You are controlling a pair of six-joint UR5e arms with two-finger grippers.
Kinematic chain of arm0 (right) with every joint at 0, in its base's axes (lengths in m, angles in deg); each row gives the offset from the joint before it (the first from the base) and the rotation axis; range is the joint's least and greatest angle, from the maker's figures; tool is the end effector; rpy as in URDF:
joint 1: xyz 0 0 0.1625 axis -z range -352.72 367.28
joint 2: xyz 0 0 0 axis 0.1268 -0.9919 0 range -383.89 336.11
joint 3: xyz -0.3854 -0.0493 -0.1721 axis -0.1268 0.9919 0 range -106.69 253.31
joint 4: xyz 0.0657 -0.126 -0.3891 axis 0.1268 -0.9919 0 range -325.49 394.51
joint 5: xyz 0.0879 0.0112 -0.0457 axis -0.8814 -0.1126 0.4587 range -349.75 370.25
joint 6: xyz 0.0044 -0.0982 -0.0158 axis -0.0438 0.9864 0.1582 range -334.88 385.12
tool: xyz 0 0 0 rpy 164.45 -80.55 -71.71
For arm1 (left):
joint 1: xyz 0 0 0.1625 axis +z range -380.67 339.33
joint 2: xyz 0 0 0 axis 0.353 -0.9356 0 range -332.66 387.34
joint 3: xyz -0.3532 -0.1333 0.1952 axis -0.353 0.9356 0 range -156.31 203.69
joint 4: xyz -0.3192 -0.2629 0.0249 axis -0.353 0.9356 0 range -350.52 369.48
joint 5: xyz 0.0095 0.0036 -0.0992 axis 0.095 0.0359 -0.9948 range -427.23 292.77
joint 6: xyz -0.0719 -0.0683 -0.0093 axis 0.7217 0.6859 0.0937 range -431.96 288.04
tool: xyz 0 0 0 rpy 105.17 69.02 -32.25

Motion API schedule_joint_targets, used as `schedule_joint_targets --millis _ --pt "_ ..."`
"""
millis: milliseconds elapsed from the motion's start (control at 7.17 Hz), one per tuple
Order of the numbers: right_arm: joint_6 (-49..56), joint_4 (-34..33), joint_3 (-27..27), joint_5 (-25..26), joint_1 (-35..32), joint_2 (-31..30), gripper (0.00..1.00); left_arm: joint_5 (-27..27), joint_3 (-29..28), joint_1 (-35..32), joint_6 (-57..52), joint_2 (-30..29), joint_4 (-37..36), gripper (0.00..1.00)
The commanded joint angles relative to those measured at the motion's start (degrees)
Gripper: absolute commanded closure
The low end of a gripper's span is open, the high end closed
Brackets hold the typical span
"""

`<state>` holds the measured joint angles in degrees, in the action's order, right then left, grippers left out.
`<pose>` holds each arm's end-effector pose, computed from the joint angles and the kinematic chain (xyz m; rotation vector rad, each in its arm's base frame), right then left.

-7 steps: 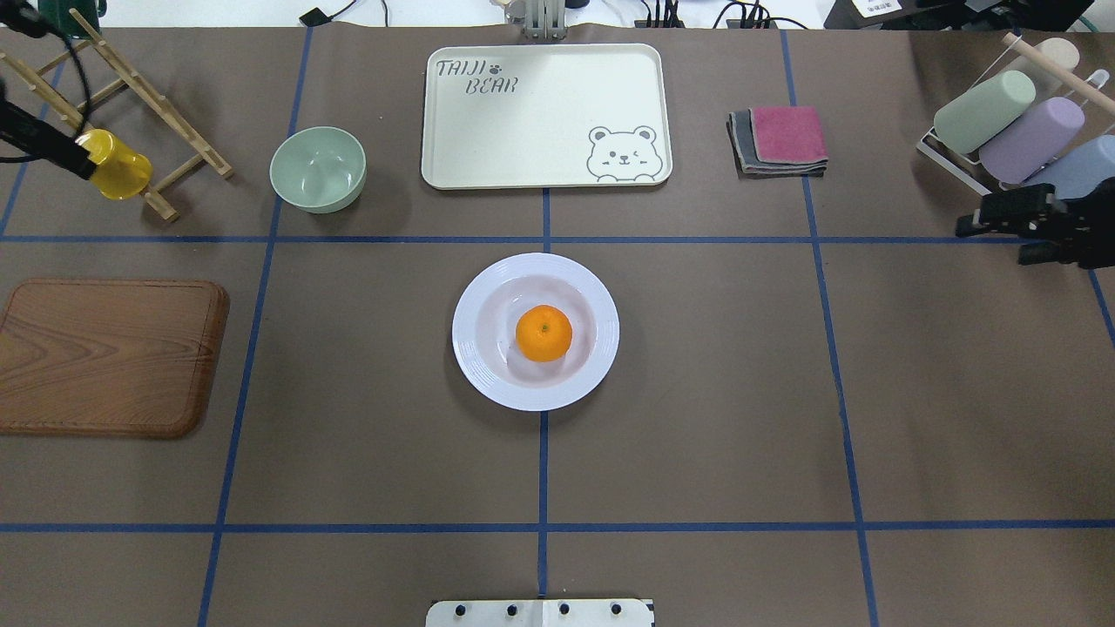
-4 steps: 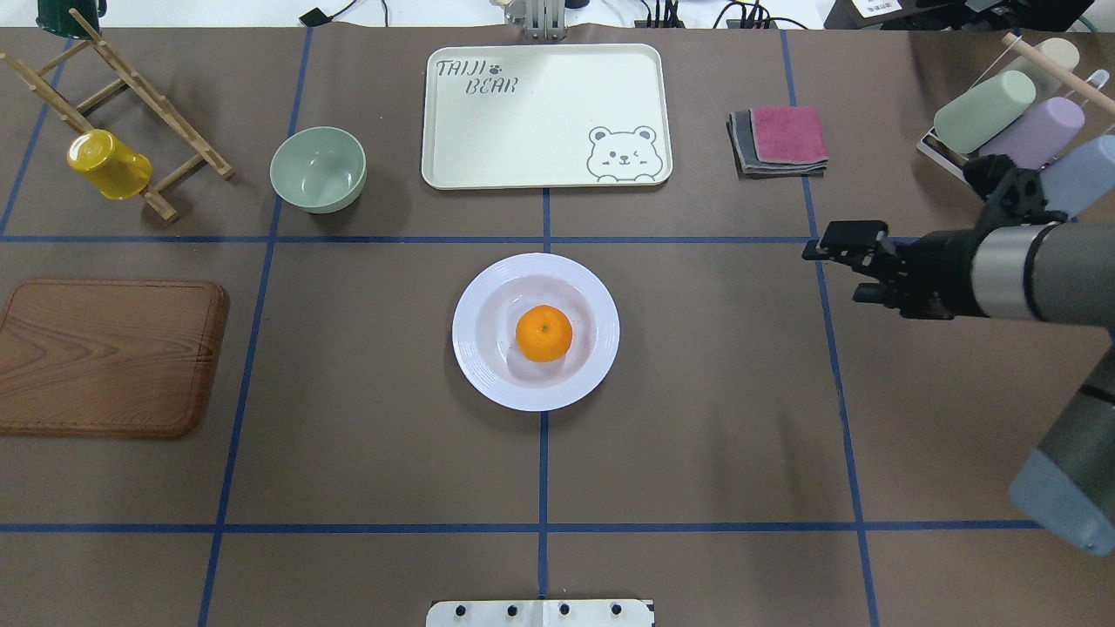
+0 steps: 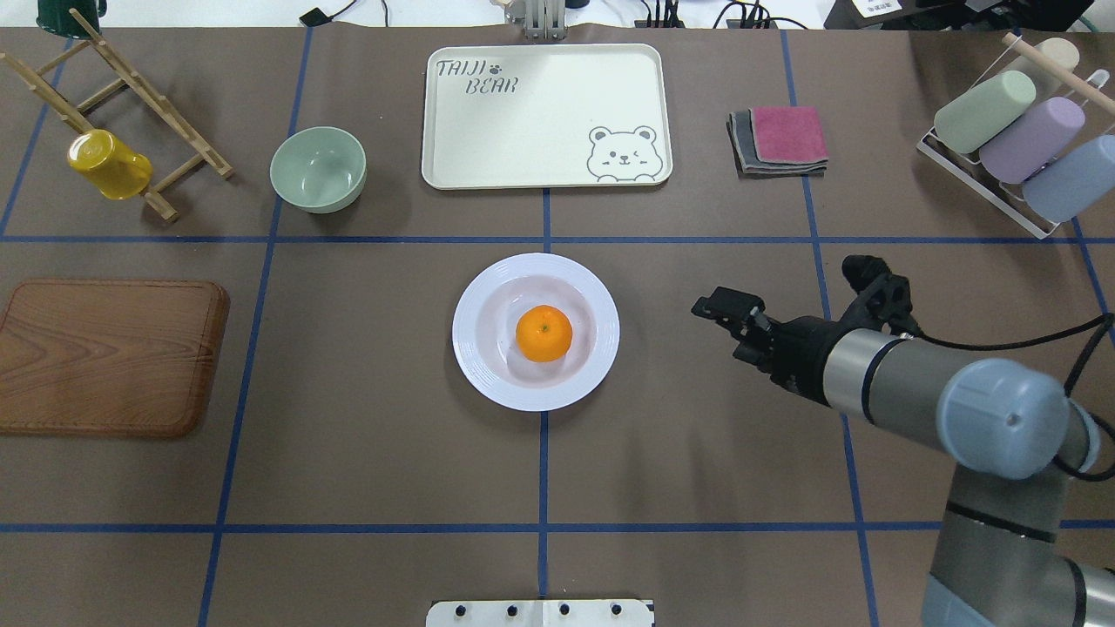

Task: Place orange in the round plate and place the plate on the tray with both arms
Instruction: 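Move the right gripper toward the plate rim nearest the robot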

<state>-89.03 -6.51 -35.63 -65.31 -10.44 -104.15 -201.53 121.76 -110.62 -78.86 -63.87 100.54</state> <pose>-0.4580 -0.3125 0.3162 0.1401 -1.3994 0.7811 -0.0633 -0.5070 0.5765 0.2175 0.7603 0.1849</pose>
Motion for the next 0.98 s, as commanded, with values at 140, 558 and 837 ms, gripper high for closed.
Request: schedule_joint_targets --millis 140,558,837 --pt "-2.9 2.87 6.28 2.96 3.65 3.7 0.18 -0.18 0.19 -0.05 0.05 1.38 0.43 0.02" --pt "-3.61 2.78 12.88 4.81 3.57 10.2 0.24 -0.18 0.1 -0.05 0.05 1.65 0.43 0.02" --pt "-4.75 2.78 14.03 4.99 3.66 10.73 0.39 -0.09 0.1 -0.05 0.05 1.65 0.52 0.02"
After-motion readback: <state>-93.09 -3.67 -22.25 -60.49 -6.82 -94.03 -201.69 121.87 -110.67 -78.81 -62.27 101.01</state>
